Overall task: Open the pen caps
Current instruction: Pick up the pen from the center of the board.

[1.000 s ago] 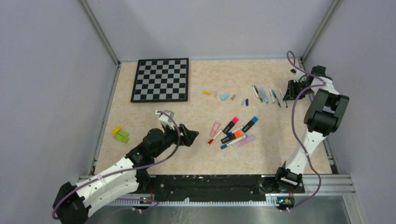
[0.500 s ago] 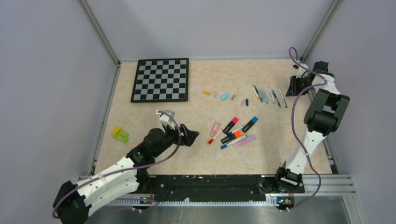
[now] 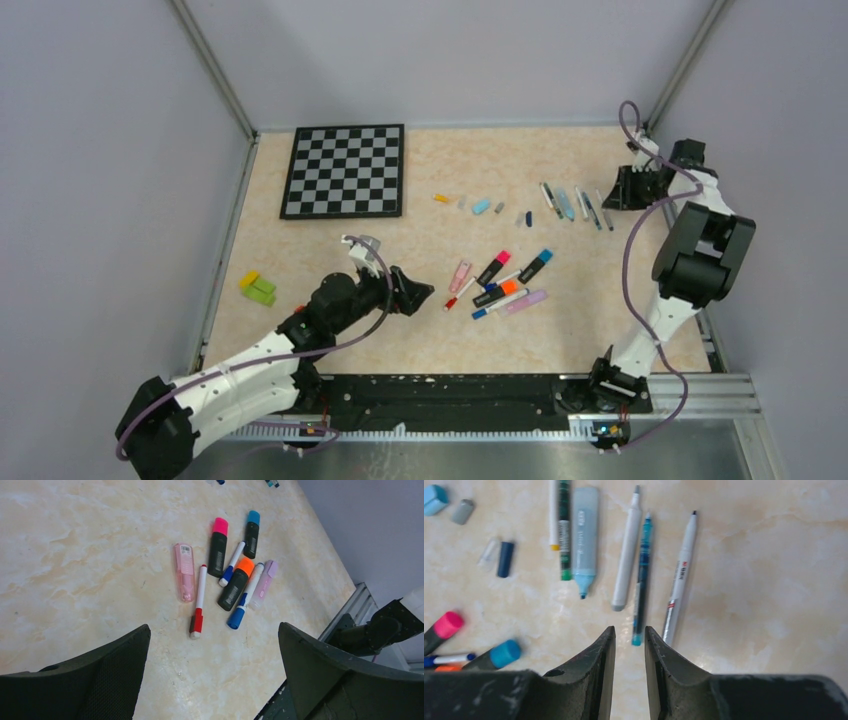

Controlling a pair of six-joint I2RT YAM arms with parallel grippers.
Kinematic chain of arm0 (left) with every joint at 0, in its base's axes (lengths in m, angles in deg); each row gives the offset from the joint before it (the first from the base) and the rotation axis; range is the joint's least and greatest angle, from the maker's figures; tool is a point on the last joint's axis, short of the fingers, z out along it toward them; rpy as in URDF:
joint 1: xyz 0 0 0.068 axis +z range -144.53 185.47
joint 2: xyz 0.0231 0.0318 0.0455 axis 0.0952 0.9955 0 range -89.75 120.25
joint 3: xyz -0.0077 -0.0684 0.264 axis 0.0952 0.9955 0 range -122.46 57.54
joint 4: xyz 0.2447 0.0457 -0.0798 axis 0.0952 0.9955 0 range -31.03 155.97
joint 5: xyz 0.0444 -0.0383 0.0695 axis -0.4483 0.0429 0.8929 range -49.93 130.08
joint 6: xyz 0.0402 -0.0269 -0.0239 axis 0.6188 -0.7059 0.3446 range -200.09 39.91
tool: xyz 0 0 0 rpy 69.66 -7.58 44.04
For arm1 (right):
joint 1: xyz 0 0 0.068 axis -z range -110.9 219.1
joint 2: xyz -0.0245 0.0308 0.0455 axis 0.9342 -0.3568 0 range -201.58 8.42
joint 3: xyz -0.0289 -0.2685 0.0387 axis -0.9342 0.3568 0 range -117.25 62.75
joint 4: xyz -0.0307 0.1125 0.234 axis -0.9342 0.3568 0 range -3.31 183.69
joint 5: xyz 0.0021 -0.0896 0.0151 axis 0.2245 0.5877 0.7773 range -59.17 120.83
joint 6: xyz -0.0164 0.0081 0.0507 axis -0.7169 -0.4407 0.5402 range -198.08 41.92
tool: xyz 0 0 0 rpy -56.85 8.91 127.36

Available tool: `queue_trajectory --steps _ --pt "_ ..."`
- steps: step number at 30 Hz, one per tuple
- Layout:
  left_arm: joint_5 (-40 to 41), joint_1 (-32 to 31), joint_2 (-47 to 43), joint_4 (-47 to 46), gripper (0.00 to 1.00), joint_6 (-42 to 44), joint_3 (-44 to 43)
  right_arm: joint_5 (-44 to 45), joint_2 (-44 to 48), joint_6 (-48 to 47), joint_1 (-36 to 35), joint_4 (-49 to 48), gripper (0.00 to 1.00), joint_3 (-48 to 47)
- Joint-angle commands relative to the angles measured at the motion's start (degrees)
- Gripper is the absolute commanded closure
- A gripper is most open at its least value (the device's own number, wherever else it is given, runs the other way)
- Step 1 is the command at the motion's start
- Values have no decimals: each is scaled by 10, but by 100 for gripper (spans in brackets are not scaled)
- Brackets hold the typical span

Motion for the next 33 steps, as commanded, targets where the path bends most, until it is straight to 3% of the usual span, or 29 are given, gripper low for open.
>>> queue_trajectory --steps 1,9,13,17,21,25,28,33 --pt "-41 11 3 -69 1 -33 5 -93 109 14 -1 -29 73 42" --pt "-128 46 33 -98 1 -51 -36 -254 289 50 -9 -11 73 148" --pt "-145 50 101 -19 1 -11 -108 -282 375 50 -39 -12 73 217" --pt "-168 48 214 101 2 56 -215 -308 451 87 -61 -91 73 322" --pt "-108 8 347 228 5 113 -339 -294 520 94 -61 -165 68 404" --pt "-12 -33 468 333 11 167 -466 -302 534 100 -61 -178 68 420" --pt "35 -51 545 388 15 188 -548 -296 528 94 -61 -167 68 414" --pt "72 -55 618 416 24 203 -606 -295 528 88 -61 -158 68 410"
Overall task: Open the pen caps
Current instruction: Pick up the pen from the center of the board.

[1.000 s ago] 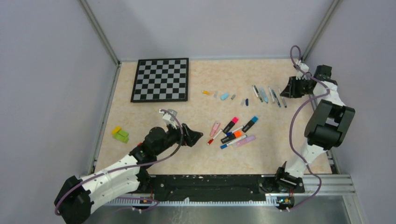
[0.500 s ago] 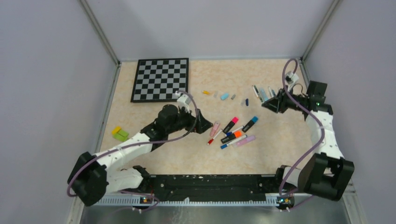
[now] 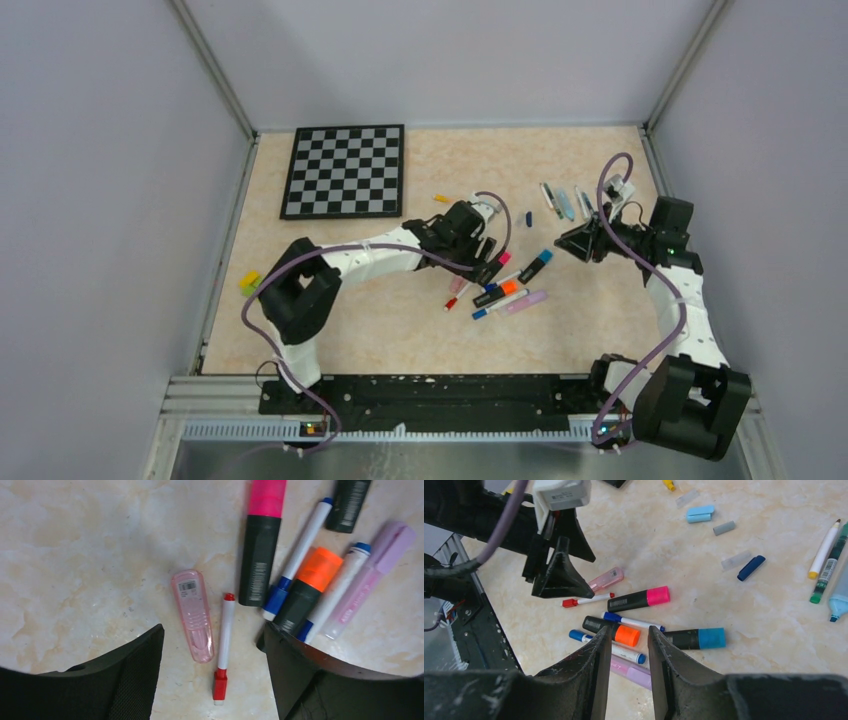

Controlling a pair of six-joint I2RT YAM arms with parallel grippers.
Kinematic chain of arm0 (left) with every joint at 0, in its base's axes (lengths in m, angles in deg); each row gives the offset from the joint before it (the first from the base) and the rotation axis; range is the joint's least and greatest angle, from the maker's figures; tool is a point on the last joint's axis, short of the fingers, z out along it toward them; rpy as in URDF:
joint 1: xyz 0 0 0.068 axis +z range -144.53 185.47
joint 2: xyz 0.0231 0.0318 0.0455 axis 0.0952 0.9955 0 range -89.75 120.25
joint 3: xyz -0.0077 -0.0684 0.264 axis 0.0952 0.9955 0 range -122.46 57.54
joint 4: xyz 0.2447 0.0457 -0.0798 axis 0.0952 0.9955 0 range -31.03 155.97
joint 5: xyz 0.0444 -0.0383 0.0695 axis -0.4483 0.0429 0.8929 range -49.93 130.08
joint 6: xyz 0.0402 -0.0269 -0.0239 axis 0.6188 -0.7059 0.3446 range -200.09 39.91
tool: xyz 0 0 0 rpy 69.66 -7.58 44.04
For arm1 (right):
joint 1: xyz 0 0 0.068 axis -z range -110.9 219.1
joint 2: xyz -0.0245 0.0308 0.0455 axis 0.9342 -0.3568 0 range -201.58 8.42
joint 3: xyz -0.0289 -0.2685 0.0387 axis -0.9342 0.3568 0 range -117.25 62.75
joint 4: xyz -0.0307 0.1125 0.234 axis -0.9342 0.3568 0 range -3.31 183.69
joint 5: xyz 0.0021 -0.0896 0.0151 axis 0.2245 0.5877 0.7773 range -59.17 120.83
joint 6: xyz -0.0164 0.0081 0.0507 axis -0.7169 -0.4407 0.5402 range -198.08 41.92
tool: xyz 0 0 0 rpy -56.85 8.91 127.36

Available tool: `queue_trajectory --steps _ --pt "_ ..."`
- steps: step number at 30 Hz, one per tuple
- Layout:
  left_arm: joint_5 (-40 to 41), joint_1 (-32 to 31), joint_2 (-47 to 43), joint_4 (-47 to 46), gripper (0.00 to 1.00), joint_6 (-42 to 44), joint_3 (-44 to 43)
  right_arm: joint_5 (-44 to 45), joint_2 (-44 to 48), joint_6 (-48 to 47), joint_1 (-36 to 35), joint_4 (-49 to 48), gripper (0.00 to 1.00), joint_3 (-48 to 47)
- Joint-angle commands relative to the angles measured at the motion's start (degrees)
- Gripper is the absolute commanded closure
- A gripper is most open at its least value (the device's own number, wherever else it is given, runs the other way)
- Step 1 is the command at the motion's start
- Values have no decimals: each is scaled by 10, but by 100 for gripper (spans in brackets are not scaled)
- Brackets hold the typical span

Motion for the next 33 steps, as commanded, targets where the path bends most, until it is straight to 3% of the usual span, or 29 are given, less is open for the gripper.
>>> queue_trajectory --steps 1,24,33 --pt "65 1 38 68 26 37 -51 -13 9 -8 2 -22 68 -15" --pt "50 8 108 48 51 50 -62 -21 3 -7 2 -21 68 -11" --pt "66 25 96 34 79 59 -35 -28 -3 -17 2 -18 68 -8"
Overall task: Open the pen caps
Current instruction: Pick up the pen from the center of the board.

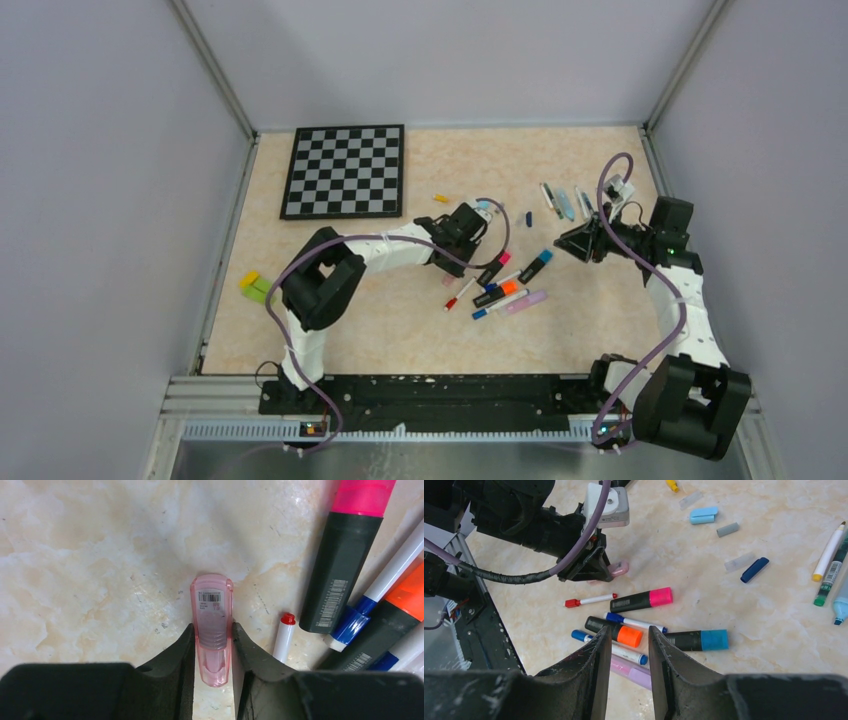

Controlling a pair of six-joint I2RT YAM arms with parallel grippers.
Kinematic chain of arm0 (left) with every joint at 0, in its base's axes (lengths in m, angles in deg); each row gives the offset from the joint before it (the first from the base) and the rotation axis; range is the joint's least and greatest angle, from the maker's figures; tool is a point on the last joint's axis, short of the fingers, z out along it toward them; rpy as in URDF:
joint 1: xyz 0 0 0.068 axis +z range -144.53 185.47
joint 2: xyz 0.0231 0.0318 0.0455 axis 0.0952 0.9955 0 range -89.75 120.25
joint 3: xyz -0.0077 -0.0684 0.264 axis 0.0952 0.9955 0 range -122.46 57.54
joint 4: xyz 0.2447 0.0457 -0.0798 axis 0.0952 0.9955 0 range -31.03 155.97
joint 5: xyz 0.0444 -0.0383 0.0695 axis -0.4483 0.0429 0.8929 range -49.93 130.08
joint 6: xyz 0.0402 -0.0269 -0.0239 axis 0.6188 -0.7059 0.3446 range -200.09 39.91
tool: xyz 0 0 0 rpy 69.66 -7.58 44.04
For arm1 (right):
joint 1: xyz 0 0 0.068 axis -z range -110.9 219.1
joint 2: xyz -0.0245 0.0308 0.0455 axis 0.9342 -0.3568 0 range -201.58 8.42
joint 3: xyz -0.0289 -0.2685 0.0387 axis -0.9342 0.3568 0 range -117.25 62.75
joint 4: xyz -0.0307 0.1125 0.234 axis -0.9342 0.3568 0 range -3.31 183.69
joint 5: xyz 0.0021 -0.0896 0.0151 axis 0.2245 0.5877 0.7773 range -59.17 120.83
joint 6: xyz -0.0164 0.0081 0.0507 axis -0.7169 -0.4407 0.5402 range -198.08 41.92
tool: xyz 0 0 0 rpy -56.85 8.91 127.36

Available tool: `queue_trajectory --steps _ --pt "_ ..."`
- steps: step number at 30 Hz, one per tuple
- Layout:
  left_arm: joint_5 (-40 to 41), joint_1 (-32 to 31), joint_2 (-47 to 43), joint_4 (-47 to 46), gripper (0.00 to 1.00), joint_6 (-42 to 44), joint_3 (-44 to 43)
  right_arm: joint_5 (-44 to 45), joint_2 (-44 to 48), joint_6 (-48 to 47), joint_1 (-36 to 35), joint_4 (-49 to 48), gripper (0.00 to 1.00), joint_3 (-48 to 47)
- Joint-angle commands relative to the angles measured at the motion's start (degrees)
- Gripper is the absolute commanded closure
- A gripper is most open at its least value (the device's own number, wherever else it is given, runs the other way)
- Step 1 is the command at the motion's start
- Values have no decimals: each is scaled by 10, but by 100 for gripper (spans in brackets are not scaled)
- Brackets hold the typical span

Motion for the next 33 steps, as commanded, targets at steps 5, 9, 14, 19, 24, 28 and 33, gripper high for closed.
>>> queue_trajectory --steps 5,9,14,19,24,28,33 --pt "-13 21 -48 -25 93 35 26 -62 -12 -60 -2 -2 67 -1" --pt "-55 30 -120 -50 97 34 56 -96 -23 -224 -31 71 59 1" --pt "-216 38 -217 -130 98 -4 136 -98 -63 -704 -81 347 55 -32" --pt "-417 38 -257 -288 100 -102 235 -60 -159 -1119 -134 639 47 -120" --pt "-575 37 -225 -495 100 -279 305 -43 -166 -1146 -183 622 48 -138" --pt "-622 31 -185 -592 100 -352 315 -8 -137 -1093 -242 550 48 -139" --pt "-645 22 -150 -618 100 -374 297 76 -93 -989 -319 427 48 -110"
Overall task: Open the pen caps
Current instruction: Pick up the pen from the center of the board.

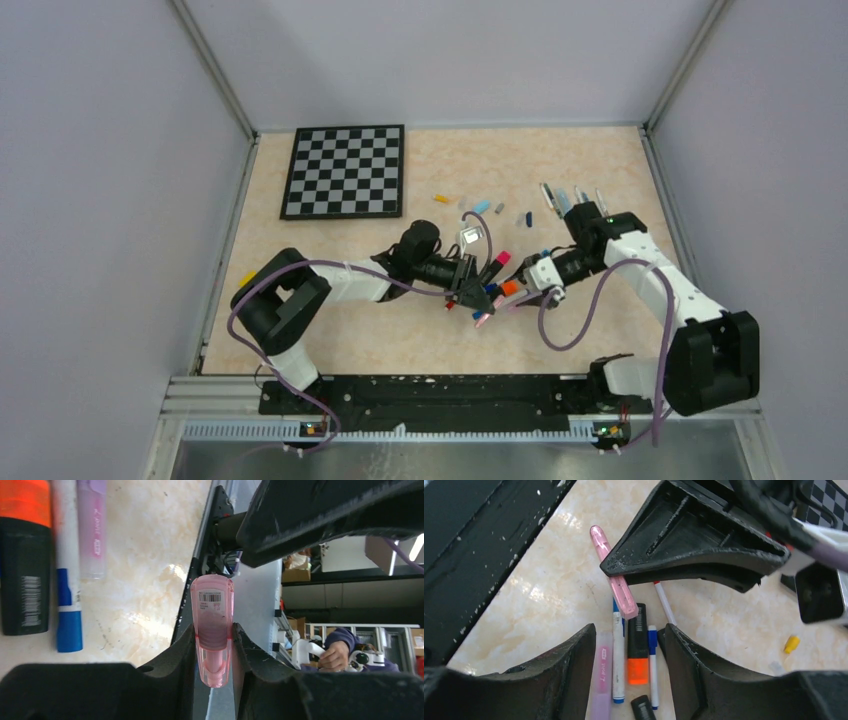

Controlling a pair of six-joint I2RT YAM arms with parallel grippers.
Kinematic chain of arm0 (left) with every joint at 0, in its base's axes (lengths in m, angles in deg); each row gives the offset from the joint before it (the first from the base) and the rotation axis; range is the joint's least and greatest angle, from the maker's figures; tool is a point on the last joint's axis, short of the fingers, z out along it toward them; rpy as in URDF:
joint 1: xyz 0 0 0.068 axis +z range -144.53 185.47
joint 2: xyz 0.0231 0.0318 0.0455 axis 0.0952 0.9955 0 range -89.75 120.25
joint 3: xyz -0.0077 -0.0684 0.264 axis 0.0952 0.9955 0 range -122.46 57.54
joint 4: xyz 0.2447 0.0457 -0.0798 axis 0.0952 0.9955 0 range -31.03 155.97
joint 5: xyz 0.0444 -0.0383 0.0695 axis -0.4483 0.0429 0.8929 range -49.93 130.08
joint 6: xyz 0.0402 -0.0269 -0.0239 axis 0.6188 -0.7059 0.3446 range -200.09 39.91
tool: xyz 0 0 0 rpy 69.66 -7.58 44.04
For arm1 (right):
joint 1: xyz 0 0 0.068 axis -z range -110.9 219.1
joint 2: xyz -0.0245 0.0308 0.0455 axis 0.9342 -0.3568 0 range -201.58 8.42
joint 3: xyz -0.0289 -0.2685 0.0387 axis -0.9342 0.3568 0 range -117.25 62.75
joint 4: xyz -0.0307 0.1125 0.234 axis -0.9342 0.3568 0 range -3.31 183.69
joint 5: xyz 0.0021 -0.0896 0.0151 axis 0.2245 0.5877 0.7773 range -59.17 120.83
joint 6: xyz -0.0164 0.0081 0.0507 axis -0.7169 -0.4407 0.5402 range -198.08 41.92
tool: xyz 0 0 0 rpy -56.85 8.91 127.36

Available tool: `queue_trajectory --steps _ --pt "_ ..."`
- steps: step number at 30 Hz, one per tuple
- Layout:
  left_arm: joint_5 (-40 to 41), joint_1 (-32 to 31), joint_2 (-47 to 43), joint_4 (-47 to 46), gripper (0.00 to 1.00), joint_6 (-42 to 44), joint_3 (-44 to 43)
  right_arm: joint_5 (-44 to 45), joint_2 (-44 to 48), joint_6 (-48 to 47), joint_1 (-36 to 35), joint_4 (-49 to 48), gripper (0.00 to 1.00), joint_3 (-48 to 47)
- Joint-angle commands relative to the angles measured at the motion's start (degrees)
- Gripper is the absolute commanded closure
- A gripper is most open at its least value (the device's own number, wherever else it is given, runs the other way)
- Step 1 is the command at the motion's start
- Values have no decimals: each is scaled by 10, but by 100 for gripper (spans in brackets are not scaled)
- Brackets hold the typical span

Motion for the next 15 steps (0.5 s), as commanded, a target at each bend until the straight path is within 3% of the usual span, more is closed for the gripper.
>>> queue_trajectory --steps 1,15 --pt "-63 -9 17 -102 100 -52 -21 69 42 1 -51 -95 48 11" --pt "-51 -18 26 -83 100 -43 -21 133 21 10 -148 -102 61 24"
